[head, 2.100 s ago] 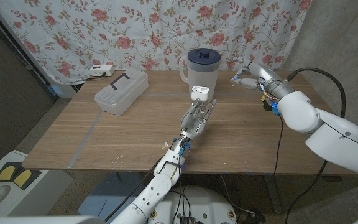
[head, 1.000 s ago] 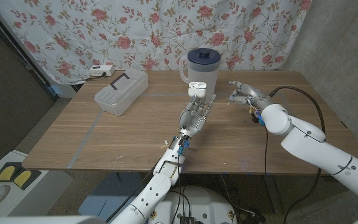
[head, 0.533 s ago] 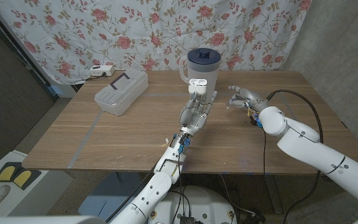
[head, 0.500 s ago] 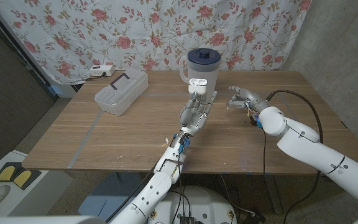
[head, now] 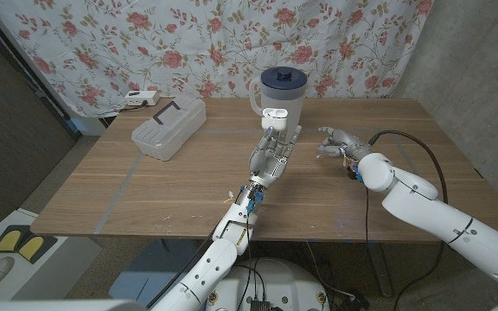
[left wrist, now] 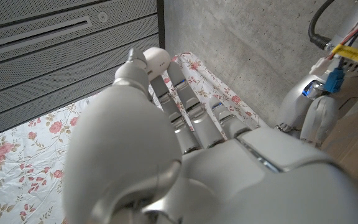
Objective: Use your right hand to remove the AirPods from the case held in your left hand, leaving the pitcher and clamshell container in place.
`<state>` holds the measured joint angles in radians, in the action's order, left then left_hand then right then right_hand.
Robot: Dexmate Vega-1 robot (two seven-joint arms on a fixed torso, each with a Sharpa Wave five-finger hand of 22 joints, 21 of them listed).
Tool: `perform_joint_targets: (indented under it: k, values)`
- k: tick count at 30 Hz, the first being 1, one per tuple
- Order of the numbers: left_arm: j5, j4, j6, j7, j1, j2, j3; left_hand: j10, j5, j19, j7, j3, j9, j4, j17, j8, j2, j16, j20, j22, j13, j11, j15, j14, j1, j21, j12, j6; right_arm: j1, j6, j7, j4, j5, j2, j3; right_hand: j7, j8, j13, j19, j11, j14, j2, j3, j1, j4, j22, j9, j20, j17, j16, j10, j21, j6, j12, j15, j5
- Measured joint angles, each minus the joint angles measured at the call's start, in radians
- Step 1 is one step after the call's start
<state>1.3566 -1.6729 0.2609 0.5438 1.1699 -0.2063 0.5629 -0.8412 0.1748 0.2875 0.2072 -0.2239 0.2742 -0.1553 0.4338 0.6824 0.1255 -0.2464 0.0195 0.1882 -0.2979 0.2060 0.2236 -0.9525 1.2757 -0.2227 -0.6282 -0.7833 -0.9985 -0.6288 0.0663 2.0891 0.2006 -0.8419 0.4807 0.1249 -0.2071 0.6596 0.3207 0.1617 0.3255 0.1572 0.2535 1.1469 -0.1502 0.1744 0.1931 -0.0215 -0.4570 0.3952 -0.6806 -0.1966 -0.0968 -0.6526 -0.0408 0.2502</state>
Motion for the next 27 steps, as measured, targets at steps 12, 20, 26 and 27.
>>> perform_joint_targets:
  k: [12, 20, 26, 27]
  values:
    - [-0.001, -0.004, 0.013, -0.008, 0.01, -0.003, -0.002, -0.001, -0.001, 0.0, 0.0, 0.005, 0.0, 0.002, -0.002, 0.0, 0.0, 0.003, 0.0, 0.0, 0.0, -0.001, 0.0, 0.0, 0.0, 0.0, 0.004, 0.0, 0.011, -0.002, 0.0, -0.038, 0.03, 0.014, 0.025, 0.002, 0.0, -0.003, 0.0, 0.0, 0.0, 0.001, 0.0, 0.001, 0.0, 0.0, 0.0, 0.0, 0.003, 0.0, 0.0, 0.0, -0.009, 0.0, 0.0, 0.0]
    - [0.0, -0.003, 0.016, -0.008, 0.012, 0.0, -0.001, -0.006, -0.002, 0.0, 0.0, 0.007, 0.0, 0.001, 0.0, 0.0, 0.0, 0.006, 0.0, 0.0, 0.0, -0.006, 0.005, -0.006, 0.0, 0.0, 0.007, 0.0, 0.014, -0.004, 0.004, -0.053, 0.047, 0.022, 0.035, -0.002, 0.004, -0.005, 0.0, 0.0, 0.0, 0.001, -0.004, 0.001, 0.004, 0.0, 0.0, 0.0, 0.003, -0.009, 0.0, 0.0, -0.012, 0.001, 0.0, -0.008]
    - [0.0, -0.003, 0.019, -0.008, 0.013, 0.001, 0.0, -0.01, -0.002, 0.0, 0.0, 0.006, 0.0, 0.001, 0.0, 0.0, 0.0, 0.002, 0.0, 0.0, 0.0, -0.002, 0.005, -0.006, 0.0, 0.0, 0.007, 0.0, 0.015, -0.008, 0.007, -0.059, 0.054, 0.027, 0.041, 0.002, 0.004, -0.005, 0.0, 0.0, 0.0, 0.001, -0.004, 0.001, 0.004, 0.0, 0.0, 0.0, 0.003, -0.009, 0.0, 0.0, -0.016, 0.001, 0.0, -0.008]
    - [0.0, -0.003, 0.02, -0.008, 0.013, 0.001, 0.0, -0.01, -0.002, 0.0, 0.0, 0.006, 0.0, 0.001, 0.0, 0.0, 0.0, 0.001, 0.0, 0.0, 0.0, -0.002, 0.005, -0.006, 0.0, 0.0, 0.007, 0.0, 0.015, -0.008, 0.007, -0.06, 0.054, 0.028, 0.042, 0.002, 0.004, -0.006, 0.0, 0.0, 0.0, 0.001, -0.004, 0.001, 0.004, 0.0, 0.0, 0.0, 0.003, -0.009, 0.0, 0.0, -0.016, 0.001, 0.0, -0.008]
